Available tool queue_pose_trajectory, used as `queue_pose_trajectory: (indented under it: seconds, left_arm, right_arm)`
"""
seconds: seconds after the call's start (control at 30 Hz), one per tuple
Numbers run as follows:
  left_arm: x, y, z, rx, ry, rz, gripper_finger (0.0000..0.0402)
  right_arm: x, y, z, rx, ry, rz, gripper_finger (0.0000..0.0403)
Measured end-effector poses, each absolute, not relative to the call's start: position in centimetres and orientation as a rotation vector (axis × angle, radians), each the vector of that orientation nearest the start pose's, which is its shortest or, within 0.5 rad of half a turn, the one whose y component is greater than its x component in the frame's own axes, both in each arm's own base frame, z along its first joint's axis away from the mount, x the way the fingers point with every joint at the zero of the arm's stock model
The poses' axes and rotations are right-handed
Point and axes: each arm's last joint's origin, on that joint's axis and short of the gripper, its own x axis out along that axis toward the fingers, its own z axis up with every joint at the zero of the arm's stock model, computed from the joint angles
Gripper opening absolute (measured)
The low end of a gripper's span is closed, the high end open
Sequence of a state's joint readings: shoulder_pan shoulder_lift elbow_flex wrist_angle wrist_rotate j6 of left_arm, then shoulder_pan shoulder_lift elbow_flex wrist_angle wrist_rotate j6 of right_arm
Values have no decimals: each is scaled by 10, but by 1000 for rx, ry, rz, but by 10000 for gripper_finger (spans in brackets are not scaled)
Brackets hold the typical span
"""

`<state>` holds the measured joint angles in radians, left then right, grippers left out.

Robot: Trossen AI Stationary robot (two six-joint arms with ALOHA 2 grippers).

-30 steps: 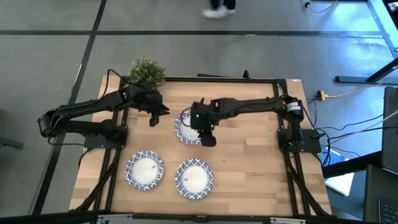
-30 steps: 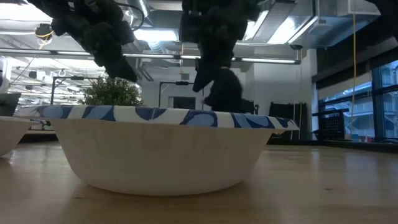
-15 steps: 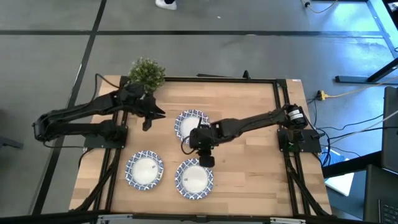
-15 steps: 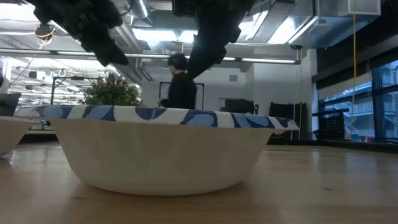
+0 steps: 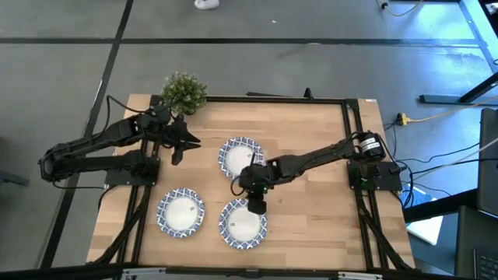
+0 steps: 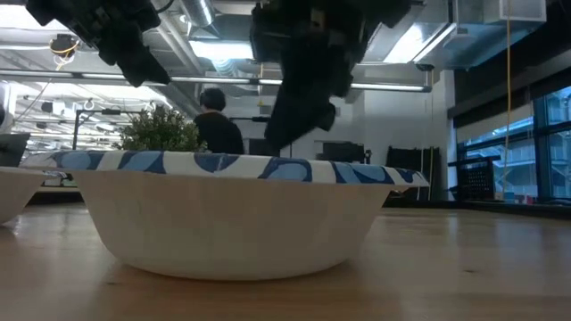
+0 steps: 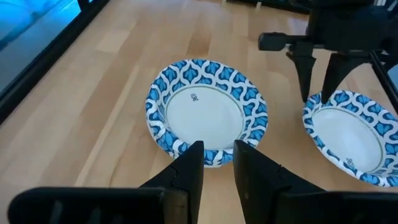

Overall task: Nest bowls inside each other
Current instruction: Stack the white patterned bowl on top of the top white patterned bowl

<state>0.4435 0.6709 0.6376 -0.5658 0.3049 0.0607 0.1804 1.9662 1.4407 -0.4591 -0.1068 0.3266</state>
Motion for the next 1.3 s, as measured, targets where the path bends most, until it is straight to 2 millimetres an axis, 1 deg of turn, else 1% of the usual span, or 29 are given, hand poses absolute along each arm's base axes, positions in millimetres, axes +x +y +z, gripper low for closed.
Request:
queue_pose_trajectory:
  seconds: [0.07,0.2,0.33,0.47,0.63,0.7,1.13,1.3]
  left_arm:
    - [129,52,265,-161,563,117,81]
    - [129,52,265,-161,565,117,81]
    - [129,52,265,-161,565,117,81]
    - [129,52,265,-161,565,117,81]
    - [129,52,265,-162,565,117,81]
    - [129,52,265,-162,565,118,81]
    - [129,52,265,-165,565,119,81]
    - [129,52,265,-166,565,120,81]
  right_arm:
    - [408,83,193,270,1028,102,122]
    - [407,95,194,269,1017,118,122]
    - [406,100,194,248,1013,99,122]
    - [405,100,191,265,1020,82,122]
    - [398,98,172,289,1042,62,122]
    - [397,98,169,292,1046,58,122]
    - [396,99,168,309,1052,92,122]
    - [396,96,160,305,1078,81,122]
